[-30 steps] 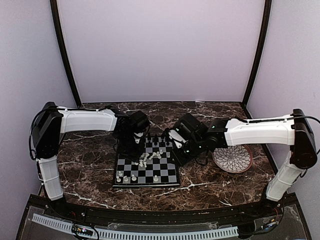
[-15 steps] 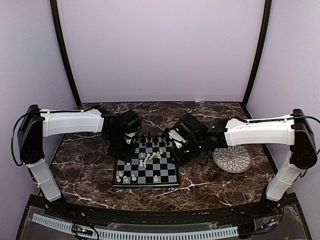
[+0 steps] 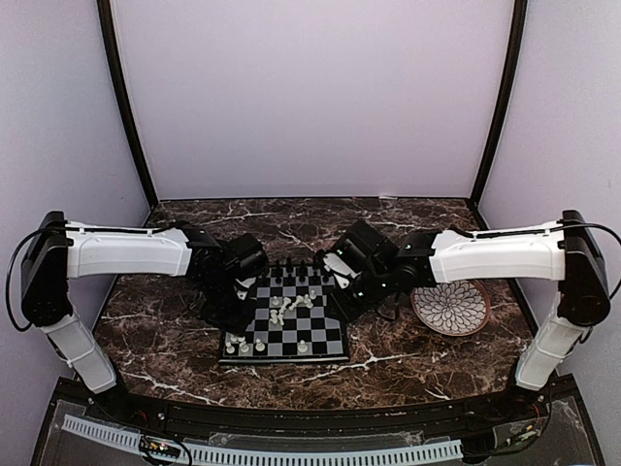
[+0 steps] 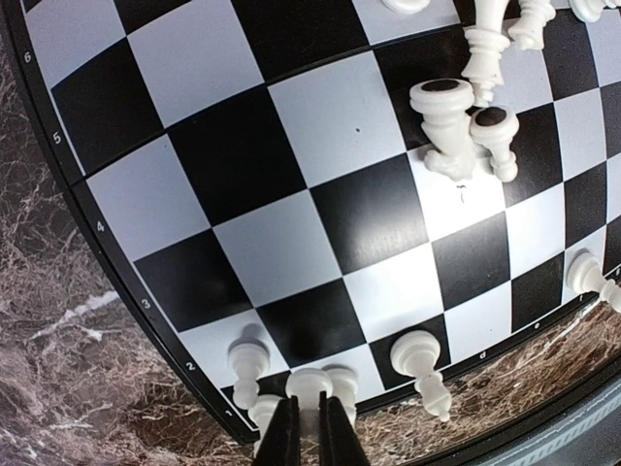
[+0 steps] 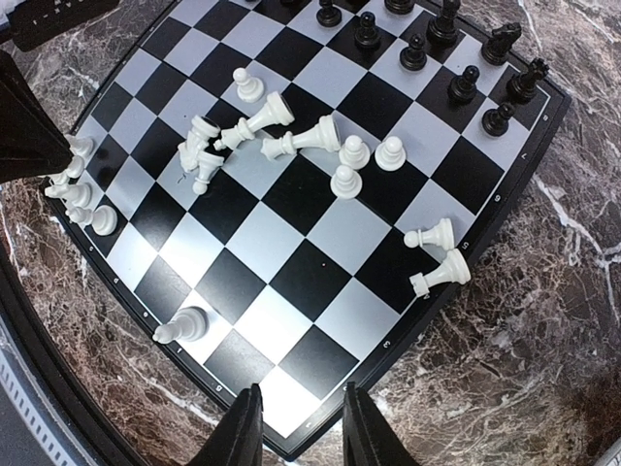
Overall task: Set up the chess pieces on the board
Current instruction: Place the pawn on b2.
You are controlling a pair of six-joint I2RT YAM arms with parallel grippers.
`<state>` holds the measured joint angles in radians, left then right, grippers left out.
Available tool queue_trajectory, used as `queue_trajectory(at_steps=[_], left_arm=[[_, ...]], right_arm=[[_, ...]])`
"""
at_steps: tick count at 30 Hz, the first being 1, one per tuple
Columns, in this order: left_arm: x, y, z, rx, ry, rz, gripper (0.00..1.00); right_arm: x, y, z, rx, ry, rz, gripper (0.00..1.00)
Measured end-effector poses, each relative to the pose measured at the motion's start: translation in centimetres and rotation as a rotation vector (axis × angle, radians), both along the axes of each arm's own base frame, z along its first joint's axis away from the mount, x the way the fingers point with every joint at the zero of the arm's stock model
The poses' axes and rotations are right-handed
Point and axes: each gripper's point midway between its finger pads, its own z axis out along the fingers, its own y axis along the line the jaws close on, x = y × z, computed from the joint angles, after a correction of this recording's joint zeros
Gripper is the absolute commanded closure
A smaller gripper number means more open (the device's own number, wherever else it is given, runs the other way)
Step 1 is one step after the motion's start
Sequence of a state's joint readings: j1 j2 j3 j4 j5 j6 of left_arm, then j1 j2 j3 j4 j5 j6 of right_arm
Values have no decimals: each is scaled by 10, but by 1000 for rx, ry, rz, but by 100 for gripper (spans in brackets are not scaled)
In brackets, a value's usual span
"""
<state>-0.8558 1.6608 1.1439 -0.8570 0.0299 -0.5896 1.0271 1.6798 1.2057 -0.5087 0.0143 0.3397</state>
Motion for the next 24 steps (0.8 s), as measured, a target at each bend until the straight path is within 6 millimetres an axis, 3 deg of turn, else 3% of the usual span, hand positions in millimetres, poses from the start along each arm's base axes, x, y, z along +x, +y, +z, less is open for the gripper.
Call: queue_trajectory(at_steps=[24], left_arm=[[7, -5, -13, 24, 10, 2, 100]], right_arm=[[1, 2, 1, 2, -2, 6, 70]])
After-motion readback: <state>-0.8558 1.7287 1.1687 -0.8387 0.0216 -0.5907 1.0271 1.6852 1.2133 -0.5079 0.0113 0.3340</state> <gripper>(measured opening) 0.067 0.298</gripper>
